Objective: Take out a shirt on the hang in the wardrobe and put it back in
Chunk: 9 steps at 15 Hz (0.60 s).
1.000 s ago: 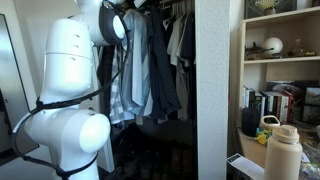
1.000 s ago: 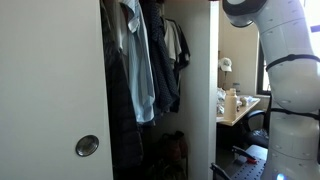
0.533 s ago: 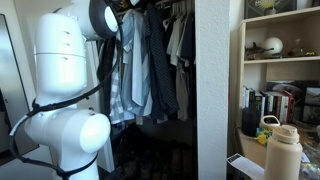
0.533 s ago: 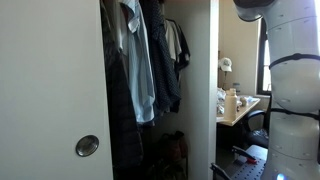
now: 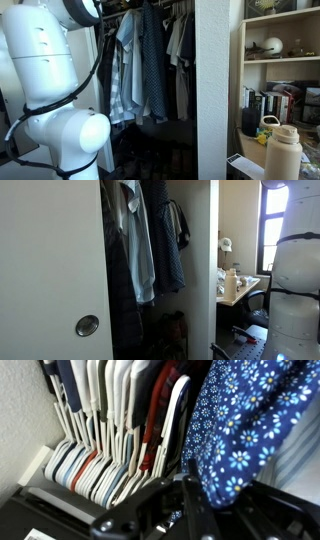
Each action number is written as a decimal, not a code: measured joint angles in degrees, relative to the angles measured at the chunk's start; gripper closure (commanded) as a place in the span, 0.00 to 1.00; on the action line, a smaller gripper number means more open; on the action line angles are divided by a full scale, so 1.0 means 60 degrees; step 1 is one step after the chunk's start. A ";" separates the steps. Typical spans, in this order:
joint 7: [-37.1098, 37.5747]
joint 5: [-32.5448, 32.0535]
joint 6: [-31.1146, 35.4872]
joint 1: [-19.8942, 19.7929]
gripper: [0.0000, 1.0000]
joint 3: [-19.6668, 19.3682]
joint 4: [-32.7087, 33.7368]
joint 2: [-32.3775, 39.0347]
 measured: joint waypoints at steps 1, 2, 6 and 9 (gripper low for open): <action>0.0017 0.0045 0.0000 0.0000 0.99 -0.0033 -0.0368 -0.0304; 0.0017 0.0229 0.0000 0.0001 0.99 -0.0073 -0.0728 -0.0606; 0.0017 0.0950 -0.0008 0.0010 0.95 -0.0317 -0.2099 -0.1828; 0.0017 0.0990 -0.0010 0.0007 0.95 -0.0484 -0.2618 -0.2273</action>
